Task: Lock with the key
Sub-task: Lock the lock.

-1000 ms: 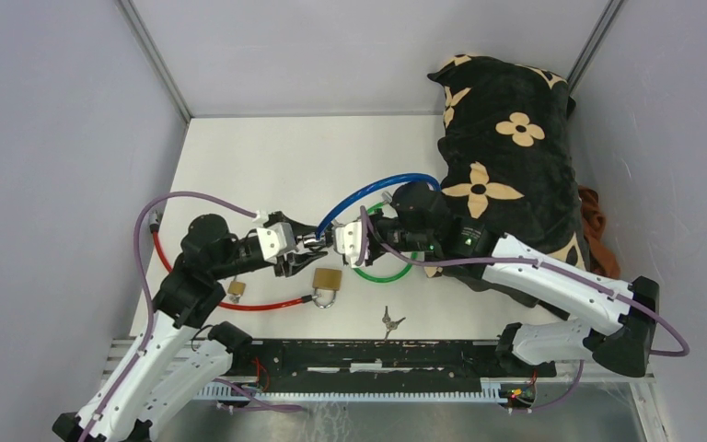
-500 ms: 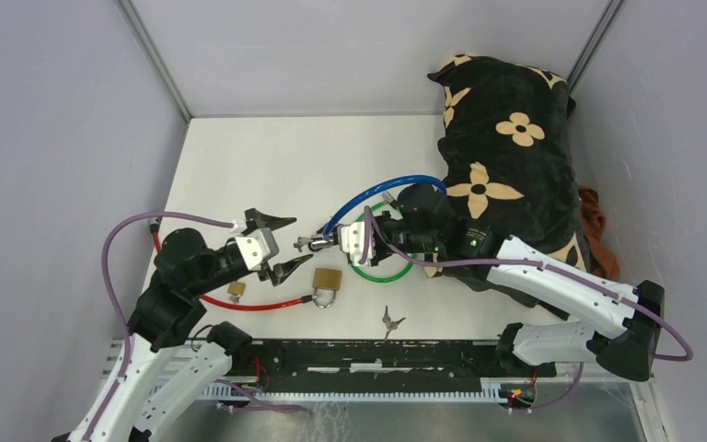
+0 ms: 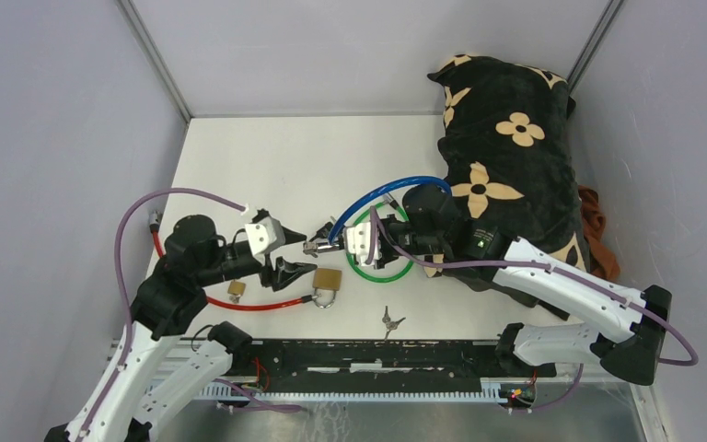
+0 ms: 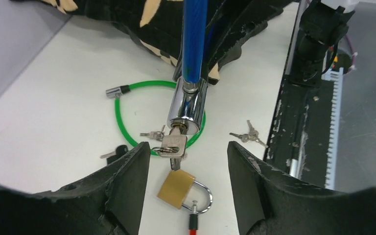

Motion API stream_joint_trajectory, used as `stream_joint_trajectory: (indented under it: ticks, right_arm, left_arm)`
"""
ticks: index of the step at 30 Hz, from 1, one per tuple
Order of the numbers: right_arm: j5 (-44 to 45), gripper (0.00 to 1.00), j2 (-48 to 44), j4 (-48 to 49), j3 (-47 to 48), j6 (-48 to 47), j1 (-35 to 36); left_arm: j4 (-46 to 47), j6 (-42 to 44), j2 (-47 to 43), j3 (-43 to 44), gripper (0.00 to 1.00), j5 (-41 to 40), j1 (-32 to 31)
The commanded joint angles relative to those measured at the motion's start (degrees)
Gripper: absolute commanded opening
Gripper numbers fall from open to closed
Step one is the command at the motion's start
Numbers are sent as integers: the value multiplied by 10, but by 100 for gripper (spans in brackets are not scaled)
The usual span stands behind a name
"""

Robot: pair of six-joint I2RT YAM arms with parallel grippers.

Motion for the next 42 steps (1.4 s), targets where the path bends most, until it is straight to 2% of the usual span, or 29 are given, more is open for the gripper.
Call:
stream_joint_trajectory:
  ticks: [1,4,7,8,12,16,19,25,28,31,39,40,42]
  right_arm:
    - [-11,0,-24,24,11,16,-2]
    - [-21,0,-27,32,5,22,-2]
    - [-31,0,-22,37,11,31,-2]
    - [-32,0,-20,38,13,37,-2]
    - [-30,0,-11,43,21,54,-1]
    - [-32,0,-9,51,18,61,-2]
    - [-34,0,-7,54,19,64,-2]
    - [-36,0,2,53,29,65,-2]
    - [-37,0,4,52,33,64,-1]
    - [-39,0,3,52,33,65,-2]
    - [-44,0,0,53,35,66,-1]
    - [-45,0,-1,54,36,66,-2]
    - [-46,0,0,54,37,66,-2]
  left_arm:
    - [1,125,-36,6,65,12,1]
    - [21,178,-55,-4,62,-6,1]
    - [23,201,-51,-7,49,-5,1]
    - [23,218,-51,-9,47,2,1]
    - [38,290,-71,-31,48,12,1]
    - [81,360,-99,-60,53,-5,1]
    - [129,366,-111,-79,53,-3,1]
    - [133,353,-101,-89,54,29,1]
    - [133,354,-93,-88,49,31,1]
    - [116,364,-76,-82,41,19,1]
    - [88,377,-61,-82,40,17,1]
    - [88,378,-60,-82,36,16,1]
    - [88,376,-56,-76,17,17,1]
